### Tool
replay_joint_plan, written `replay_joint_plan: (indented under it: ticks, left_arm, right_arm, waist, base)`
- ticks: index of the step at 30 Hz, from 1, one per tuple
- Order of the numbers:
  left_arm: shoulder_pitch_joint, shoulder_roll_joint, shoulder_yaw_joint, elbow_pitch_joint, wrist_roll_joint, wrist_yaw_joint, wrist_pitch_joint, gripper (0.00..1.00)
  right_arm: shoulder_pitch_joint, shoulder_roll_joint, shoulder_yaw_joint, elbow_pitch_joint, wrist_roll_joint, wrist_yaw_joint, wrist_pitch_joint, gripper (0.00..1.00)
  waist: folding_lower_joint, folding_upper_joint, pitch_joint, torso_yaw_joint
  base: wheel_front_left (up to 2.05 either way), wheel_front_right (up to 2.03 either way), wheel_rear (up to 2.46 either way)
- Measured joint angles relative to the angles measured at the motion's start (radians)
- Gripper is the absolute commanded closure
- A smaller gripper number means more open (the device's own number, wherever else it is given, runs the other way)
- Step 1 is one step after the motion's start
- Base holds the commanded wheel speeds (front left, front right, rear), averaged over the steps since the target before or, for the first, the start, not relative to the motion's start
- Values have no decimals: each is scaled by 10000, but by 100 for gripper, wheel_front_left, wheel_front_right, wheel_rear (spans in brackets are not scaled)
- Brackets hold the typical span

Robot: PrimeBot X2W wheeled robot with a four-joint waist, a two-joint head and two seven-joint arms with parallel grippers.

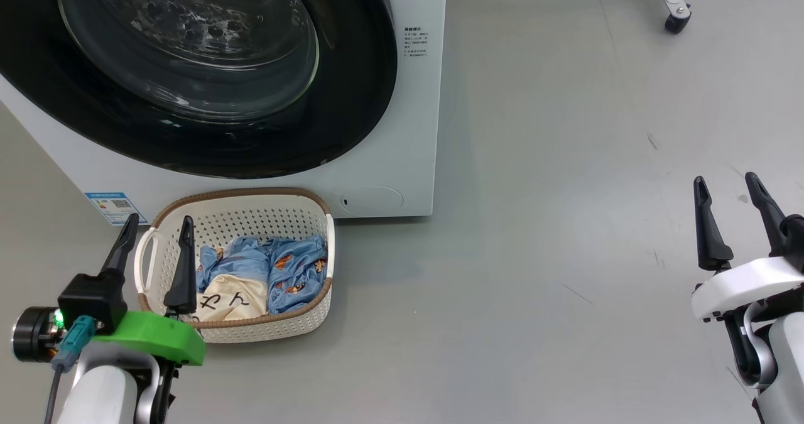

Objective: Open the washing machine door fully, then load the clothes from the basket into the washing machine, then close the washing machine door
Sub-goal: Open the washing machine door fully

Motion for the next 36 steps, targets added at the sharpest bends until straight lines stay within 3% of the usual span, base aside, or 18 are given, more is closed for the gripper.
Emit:
replay_joint_plan:
  ticks: [36]
  left_arm:
    - [17, -12, -196, -230, 40, -2, 0, 0]
  right_arm:
    - [-10, 84, -362, -84, -119, 100, -2, 0]
  waist:
    - [0, 0, -11, 176]
  base:
    - [0, 0, 0]
